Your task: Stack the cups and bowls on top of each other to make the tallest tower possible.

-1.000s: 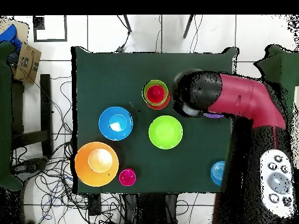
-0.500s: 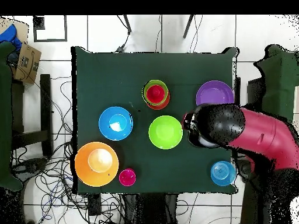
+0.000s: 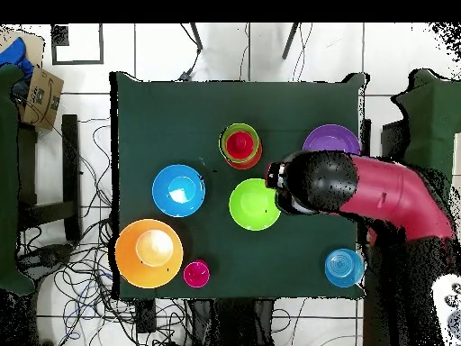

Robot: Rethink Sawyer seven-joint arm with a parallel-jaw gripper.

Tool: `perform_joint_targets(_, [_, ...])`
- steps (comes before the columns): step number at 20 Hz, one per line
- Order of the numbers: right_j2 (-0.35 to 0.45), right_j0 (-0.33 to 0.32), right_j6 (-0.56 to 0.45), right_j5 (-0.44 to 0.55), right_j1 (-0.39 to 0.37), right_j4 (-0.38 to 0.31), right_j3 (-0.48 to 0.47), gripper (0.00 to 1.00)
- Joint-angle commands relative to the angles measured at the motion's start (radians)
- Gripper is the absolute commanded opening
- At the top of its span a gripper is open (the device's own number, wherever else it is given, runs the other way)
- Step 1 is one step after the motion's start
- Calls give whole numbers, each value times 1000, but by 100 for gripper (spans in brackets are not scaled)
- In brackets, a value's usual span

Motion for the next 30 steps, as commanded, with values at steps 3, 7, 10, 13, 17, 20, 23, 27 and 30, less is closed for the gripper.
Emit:
perform_joint_targets(3, [195,-63,-353,-152,243,-200,-10,100])
perform_joint_targets(7, [204,-80,-312,-195,295,-269,-36,100])
perform_joint_targets(10, [208,-88,-280,-201,311,-293,-38,100])
perform_joint_targets(13, [202,-85,-232,-201,339,-313,-46,100])
perform_joint_targets(17, [229,-90,-289,-154,385,-340,-89,100])
perform_joint_targets(20, [272,-92,-407,-63,392,-364,-144,100])
perform_joint_targets(23, [323,-104,-528,4,408,-387,-188,100])
perform_joint_targets(27, [367,-102,-638,103,390,-395,-220,100])
perform_joint_targets(30, [376,-95,-667,130,371,-412,-229,100])
